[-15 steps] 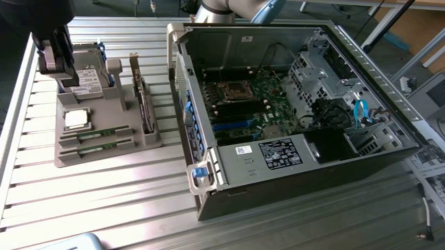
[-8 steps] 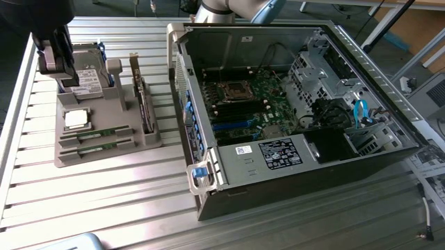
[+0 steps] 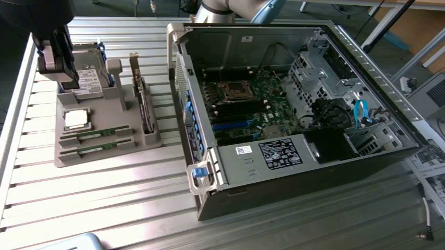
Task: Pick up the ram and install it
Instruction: 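Pick up the ram and move it above insertion slot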
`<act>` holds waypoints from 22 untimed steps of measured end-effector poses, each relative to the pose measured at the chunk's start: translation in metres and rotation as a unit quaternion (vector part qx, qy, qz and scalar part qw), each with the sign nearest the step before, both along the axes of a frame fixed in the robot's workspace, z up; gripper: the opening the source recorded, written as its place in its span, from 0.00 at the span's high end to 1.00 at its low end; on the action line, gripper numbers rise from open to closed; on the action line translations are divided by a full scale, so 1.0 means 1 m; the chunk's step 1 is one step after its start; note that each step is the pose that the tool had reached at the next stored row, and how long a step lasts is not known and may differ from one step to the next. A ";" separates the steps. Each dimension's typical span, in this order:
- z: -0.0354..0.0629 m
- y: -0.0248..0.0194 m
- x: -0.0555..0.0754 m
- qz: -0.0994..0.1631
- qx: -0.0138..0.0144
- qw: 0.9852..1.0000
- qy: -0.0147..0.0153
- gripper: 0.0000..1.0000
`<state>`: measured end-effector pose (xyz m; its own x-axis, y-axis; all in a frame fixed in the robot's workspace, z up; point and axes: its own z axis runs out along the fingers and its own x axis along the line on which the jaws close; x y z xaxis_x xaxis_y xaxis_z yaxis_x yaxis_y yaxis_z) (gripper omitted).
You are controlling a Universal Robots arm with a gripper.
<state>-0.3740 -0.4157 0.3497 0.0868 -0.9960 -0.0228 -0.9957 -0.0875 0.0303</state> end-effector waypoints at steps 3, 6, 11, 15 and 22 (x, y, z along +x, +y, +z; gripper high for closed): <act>-0.0001 0.0000 0.000 0.001 0.000 1.000 0.000 0.76; 0.0000 0.0000 0.000 0.003 0.000 1.000 -0.001 0.76; 0.0000 0.0000 0.000 0.003 0.000 1.000 -0.001 0.76; -0.0001 0.0000 -0.001 0.003 0.000 1.000 -0.002 0.76; -0.0004 0.0000 -0.002 0.003 0.000 1.000 -0.007 0.76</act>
<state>-0.3757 -0.4157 0.3493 0.0927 -0.9955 -0.0216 -0.9955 -0.0930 0.0164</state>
